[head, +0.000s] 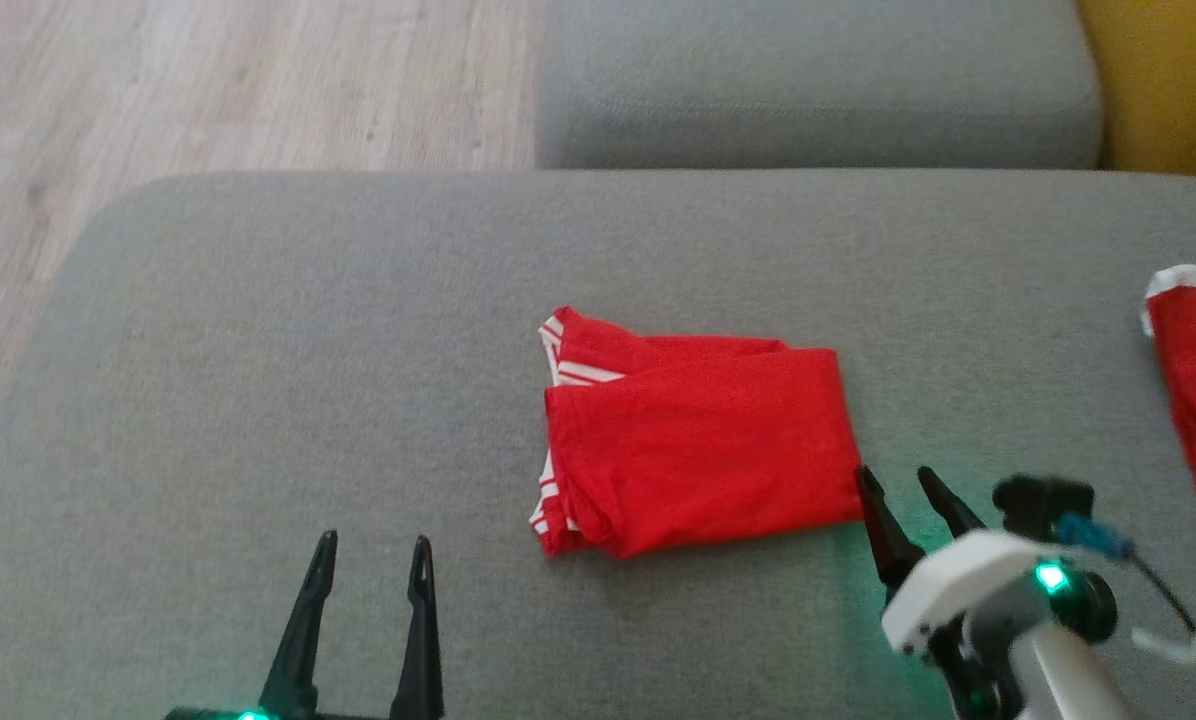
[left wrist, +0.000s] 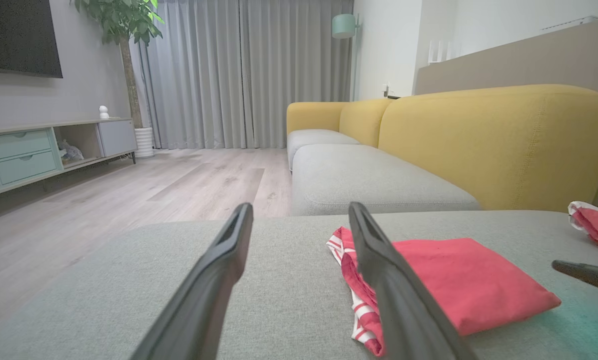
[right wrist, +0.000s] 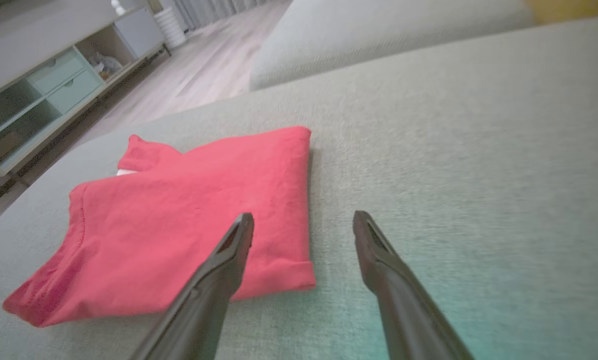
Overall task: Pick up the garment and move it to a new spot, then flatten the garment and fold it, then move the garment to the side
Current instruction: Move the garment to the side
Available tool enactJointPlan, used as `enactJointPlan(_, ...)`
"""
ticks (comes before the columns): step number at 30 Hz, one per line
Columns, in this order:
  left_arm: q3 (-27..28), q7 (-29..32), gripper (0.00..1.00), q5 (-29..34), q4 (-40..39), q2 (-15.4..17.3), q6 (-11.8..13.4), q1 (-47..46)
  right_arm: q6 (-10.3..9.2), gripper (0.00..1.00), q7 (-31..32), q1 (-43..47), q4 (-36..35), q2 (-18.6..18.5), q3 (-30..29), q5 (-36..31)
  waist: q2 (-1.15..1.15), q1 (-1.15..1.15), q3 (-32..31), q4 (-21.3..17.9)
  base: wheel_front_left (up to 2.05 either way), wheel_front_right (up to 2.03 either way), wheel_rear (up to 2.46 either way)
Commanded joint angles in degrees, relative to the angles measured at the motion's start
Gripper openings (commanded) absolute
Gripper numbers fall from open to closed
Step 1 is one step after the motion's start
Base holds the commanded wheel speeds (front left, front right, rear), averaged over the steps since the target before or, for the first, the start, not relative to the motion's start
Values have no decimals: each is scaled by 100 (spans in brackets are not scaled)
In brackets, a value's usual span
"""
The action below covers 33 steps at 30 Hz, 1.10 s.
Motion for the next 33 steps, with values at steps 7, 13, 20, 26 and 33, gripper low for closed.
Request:
enactJointPlan(7,68,-29,100,34,-177,-118,-100,-460,39,100,972,-1255,1007,-79,50,489,0,-1,336,255,0,0,0)
enactJointPlan(13,46,-29,100,35,-167,-139,-175,-617,39,0,1105,-1883,1733,-56,176,843,0,-1,551,375,0,0,0)
enactJointPlan(20,161,-29,100,-57,-380,-170,-190,-679,39,0,554,-2128,1594,-471,621,743,0,-1,732,10,0,0,0)
enactJointPlan(26,208,-29,100,-214,-710,-188,-443,-773,39,0,759,-2142,648,-1296,936,579,0,-1,1006,-759,0,0,0)
enactJointPlan(33,525,-29,100,-395,-920,-207,-791,-1025,39,0,1271,-2405,-472,-2216,541,450,0,-1,1405,-1486,0,0,0)
